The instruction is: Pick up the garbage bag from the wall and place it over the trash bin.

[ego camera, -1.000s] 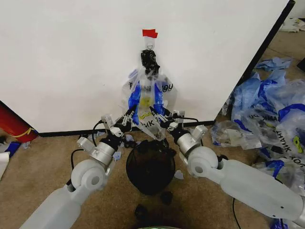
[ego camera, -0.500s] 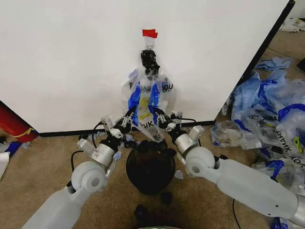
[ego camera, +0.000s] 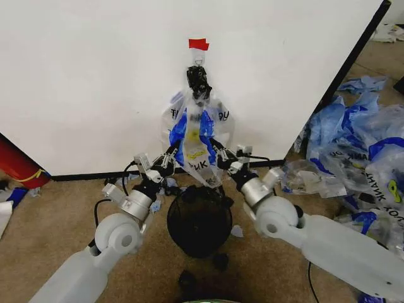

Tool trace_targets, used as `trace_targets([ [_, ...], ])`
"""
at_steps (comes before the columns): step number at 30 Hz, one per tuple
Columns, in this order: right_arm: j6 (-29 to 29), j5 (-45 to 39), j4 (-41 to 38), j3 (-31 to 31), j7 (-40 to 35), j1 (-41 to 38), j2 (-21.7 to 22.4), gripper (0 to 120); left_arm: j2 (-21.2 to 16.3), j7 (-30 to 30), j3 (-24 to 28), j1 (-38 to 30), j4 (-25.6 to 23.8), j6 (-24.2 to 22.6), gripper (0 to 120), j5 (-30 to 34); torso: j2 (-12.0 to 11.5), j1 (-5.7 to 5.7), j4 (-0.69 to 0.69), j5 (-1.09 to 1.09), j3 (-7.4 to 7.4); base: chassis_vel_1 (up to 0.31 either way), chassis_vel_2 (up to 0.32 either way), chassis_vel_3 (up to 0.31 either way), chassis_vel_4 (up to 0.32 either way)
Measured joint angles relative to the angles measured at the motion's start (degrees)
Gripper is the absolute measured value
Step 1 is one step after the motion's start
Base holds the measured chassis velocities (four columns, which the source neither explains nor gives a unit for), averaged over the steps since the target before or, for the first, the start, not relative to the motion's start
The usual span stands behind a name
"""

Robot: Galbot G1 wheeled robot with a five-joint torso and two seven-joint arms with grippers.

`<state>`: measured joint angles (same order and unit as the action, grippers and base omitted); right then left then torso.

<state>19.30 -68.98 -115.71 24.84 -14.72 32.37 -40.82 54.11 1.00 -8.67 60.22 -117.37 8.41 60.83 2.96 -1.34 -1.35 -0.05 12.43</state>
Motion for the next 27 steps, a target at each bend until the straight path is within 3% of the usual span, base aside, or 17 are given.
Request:
trace_targets([
  [9, 1.5, -1.0, -3.4, -5.8, 4.7, 7.2, 3.6, 0, 0.3, 0.1, 0.8, -0.8, 0.9, 0.0, 0, -0.1, 0.0, 0.0, -0.01, 0.0, 0.0, 0.0, 0.0, 0.0, 0.0],
  [22, 0.9, 1.7, -1.5, -2.9, 2.8, 5.7, 2.5, 0, 1.0, 0.1, 1.3, -0.6, 1.0, -0.1, 0, -0.5, 0.0, 0.0, 0.01, -0.01, 0.0, 0.0, 0.0, 0.0, 0.0],
  [27, -0.4, 1.7, -1.5, -2.0, 1.2, 3.9, 1.9, 18, 0.8, 0.1, 0.7, 0.2, 0.5, -0.1, 0, -0.6, 0.0, 0.0, 0.0, -0.01, 0.0, 0.0, 0.0, 0.0, 0.0],
])
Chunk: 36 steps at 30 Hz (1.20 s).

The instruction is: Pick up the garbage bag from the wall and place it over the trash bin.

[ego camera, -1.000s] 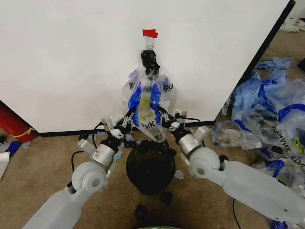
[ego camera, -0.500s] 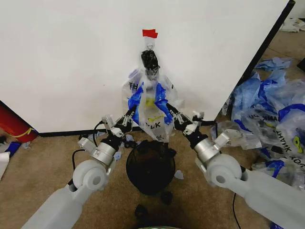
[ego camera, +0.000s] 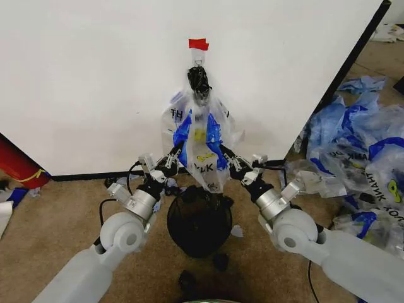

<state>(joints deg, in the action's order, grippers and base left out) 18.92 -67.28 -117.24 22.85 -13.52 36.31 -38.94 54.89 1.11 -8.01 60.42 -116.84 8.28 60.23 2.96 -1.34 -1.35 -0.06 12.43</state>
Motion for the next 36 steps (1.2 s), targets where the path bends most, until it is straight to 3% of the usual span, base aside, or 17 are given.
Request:
trace_targets([
  [20, -2.1, -2.0, 5.9, 9.6, -3.4, -11.6, -4.8, 93, 0.5, 0.0, -1.4, 2.4, -0.8, 0.8, 0, -0.9, 0.0, 0.0, 0.0, 0.0, 0.0, 0.0, 0.0, 0.0, 0.0],
  [23, -2.1, -2.0, 6.3, 10.0, -3.5, -12.5, -5.3, 93, 0.5, -0.1, -1.5, 2.7, -0.7, 1.0, 0, -1.2, 0.0, 0.0, 0.0, 0.0, 0.0, 0.0, 0.0, 0.0, 0.0],
  [29, -1.9, -1.6, 6.8, 10.3, -3.5, -12.8, -5.8, 74, 0.5, -0.2, -1.6, 2.9, -0.3, 1.4, 0, -1.7, 0.0, 0.0, 0.0, -0.01, 0.0, 0.0, 0.0, 0.0, 0.0],
  [31, -1.8, -1.6, 6.8, 10.3, -3.5, -12.7, -5.8, 72, 0.5, -0.2, -1.6, 2.9, -0.3, 1.5, 0, -1.7, 0.0, 0.0, 0.0, 0.0, 0.0, 0.0, 0.0, 0.0, 0.0],
  [33, -1.7, -1.2, 6.8, 10.1, -3.5, -12.0, -5.8, 56, 0.7, -0.2, -1.4, 2.6, -0.2, 1.5, 0, -1.7, 0.0, 0.0, 0.0, 0.01, 0.0, 0.0, 0.0, 0.0, 0.0],
  [36, -1.6, -0.9, 7.0, 9.9, -3.5, -11.5, -5.6, 47, 1.0, -0.2, -1.3, 2.7, -0.2, 1.5, 0, -1.8, 0.0, 0.0, 0.0, 0.01, 0.0, 0.0, 0.0, 0.0, 0.0],
])
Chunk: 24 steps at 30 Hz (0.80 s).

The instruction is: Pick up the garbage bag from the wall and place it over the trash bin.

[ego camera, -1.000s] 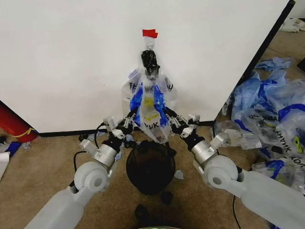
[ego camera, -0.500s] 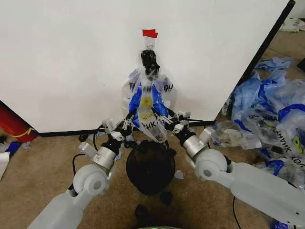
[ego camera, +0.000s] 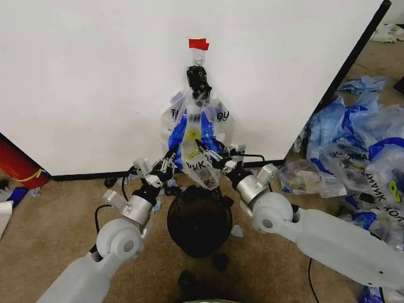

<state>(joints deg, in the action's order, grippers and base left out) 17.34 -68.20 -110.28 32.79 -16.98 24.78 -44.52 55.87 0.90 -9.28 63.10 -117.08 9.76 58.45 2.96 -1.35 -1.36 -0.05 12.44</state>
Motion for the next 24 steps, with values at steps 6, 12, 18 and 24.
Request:
trace_targets([
  [6, 0.3, 0.2, 0.3, -0.2, 0.2, 0.4, 0.2, 26, 0.4, 0.0, 0.2, 0.2, 0.0, 0.0, 0, -0.2, 0.0, 0.0, 0.0, -0.01, 0.0, 0.0, 0.0, 0.0, 0.0],
  [12, 0.5, 0.4, 0.9, -0.1, 0.6, 0.5, 0.2, 1, 0.8, 0.0, 0.3, 0.3, 0.1, 0.0, 0, -0.3, 0.0, 0.0, 0.0, 0.0, 0.0, 0.0, 0.0, 0.0, 0.0],
  [18, 0.7, 0.4, 1.4, 0.0, 1.1, 0.5, 0.2, 0, 0.9, -0.1, 0.3, 0.6, 0.1, 0.0, 0, -0.4, 0.0, 0.0, 0.01, -0.01, 0.0, 0.0, 0.0, 0.0, 0.0],
  [24, 1.6, 0.3, -1.0, -1.6, 1.9, 2.3, 1.7, 0, 0.8, 0.0, 0.2, 0.5, 0.1, 0.0, 0, -0.4, 0.0, 0.0, 0.01, -0.01, 0.0, 0.0, 0.0, 0.0, 0.0],
])
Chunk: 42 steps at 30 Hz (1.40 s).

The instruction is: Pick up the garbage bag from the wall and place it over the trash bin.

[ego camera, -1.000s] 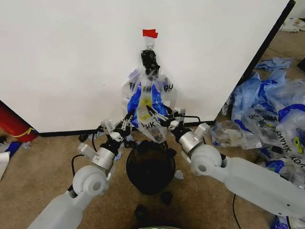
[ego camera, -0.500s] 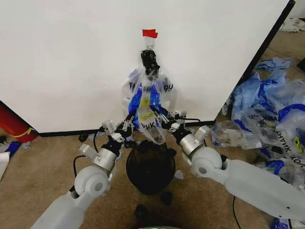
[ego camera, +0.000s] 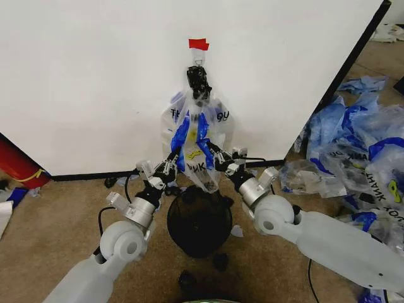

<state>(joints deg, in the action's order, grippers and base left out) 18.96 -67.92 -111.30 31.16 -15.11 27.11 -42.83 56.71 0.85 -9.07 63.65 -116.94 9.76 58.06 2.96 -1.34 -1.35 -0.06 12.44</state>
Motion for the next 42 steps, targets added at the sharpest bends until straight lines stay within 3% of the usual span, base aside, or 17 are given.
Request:
trace_targets([
  [12, 4.7, -2.3, -9.0, -13.9, 6.2, 12.4, 7.1, 0, -0.8, 0.3, -0.3, -0.4, -0.2, -0.1, 0, 0.1, 0.0, 0.0, 0.0, 0.01, 0.0, 0.0, 0.0, 0.0, 0.0],
  [19, 9.6, -5.1, -13.9, -24.3, 12.5, 26.2, 11.7, 0, -1.6, 0.8, -1.2, 0.5, -1.6, -0.1, 0, 0.3, 0.0, 0.0, -0.02, 0.01, -0.01, 0.0, 0.0, 0.0, 0.0],
  [29, 13.3, -6.2, -15.8, -29.8, 13.7, 30.2, 11.8, 0, -2.5, 1.2, -3.9, 2.7, -3.0, 0.2, 0, 0.2, 0.0, 0.0, 0.0, 0.0, 0.0, 0.0, 0.0, 0.0, 0.0],
  [42, 13.8, -4.1, -19.3, -38.8, 14.9, 42.9, 11.2, 0, -4.3, 1.6, -8.9, 8.6, -8.2, 0.1, 0, 0.6, 0.0, 0.0, -0.01, 0.0, 0.0, 0.0, 0.0, 0.0, 0.0],
])
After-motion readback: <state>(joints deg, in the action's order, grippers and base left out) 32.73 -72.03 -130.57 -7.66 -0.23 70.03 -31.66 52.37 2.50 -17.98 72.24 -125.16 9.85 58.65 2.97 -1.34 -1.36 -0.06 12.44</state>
